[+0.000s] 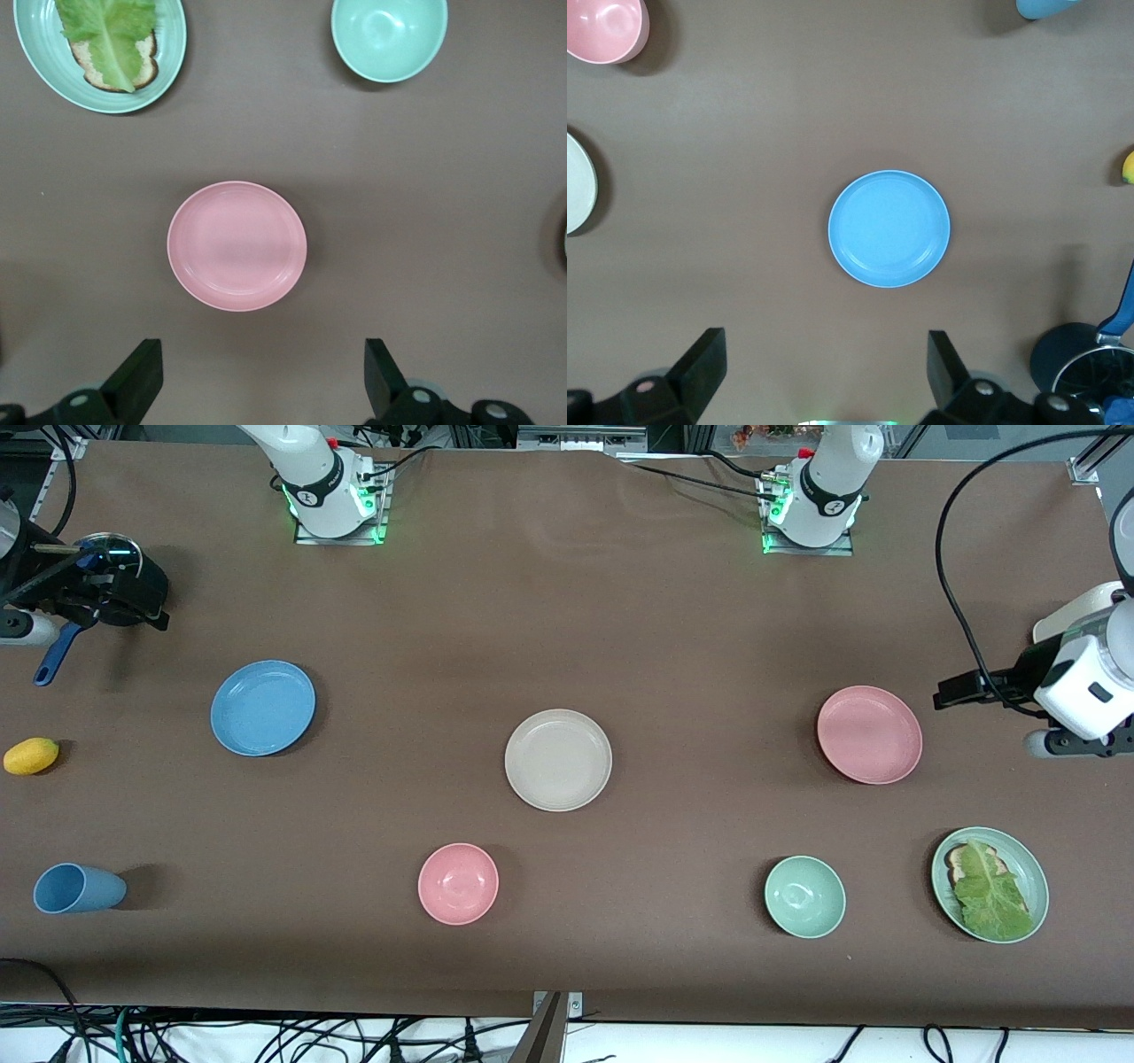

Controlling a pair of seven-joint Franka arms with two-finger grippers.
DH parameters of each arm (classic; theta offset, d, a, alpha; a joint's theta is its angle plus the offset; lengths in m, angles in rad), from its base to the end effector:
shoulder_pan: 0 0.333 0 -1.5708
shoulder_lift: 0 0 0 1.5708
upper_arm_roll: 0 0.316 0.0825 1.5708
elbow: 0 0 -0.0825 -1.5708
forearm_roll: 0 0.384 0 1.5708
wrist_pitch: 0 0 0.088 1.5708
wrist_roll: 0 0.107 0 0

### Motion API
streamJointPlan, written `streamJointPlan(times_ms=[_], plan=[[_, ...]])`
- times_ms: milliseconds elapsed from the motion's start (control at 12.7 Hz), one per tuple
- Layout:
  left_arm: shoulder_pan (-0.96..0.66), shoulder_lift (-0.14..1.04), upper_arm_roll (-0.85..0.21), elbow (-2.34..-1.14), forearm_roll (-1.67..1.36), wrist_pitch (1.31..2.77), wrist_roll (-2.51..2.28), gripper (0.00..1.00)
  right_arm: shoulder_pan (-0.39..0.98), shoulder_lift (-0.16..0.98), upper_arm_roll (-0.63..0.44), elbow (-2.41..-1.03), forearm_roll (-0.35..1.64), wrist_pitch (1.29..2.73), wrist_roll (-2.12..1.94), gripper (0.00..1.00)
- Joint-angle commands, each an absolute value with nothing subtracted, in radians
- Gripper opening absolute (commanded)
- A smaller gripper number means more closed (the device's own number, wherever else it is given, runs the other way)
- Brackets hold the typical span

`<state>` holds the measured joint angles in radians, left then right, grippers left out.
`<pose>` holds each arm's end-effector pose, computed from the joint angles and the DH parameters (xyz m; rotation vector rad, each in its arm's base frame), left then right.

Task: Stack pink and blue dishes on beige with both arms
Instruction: 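Reach the left gripper to the pink plate rim and lower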

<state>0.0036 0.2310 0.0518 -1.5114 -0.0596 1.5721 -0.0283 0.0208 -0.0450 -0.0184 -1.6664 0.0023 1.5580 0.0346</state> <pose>0.6132 0.0246 0.5173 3.0778 0.1363 -0.2614 0.5369 0.0013 0.6030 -3.1376 0.0505 0.0996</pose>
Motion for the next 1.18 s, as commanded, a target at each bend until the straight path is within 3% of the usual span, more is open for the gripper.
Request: streamJointPlan(times_ms=[0, 316, 1105], plan=[[0.028, 0.27, 0.052, -1.496, -0.081, 1.575, -0.003, 1.0, 0.021, -0.063, -0.018, -1.669, 0.015, 1.545, 0.041, 1.0], [0.058, 0.31, 0.051, -1.526, -0.094, 1.595, 0.038, 1.0, 0.021, -0.061, -0.018, -1.669, 0.015, 1.545, 0.041, 1.0], [0.215, 0.324, 0.052, -1.787, -0.256, 1.888, 0.395, 1.0, 0.021, -0.063, -0.017, -1.669, 0.015, 1.536, 0.041, 1.0]])
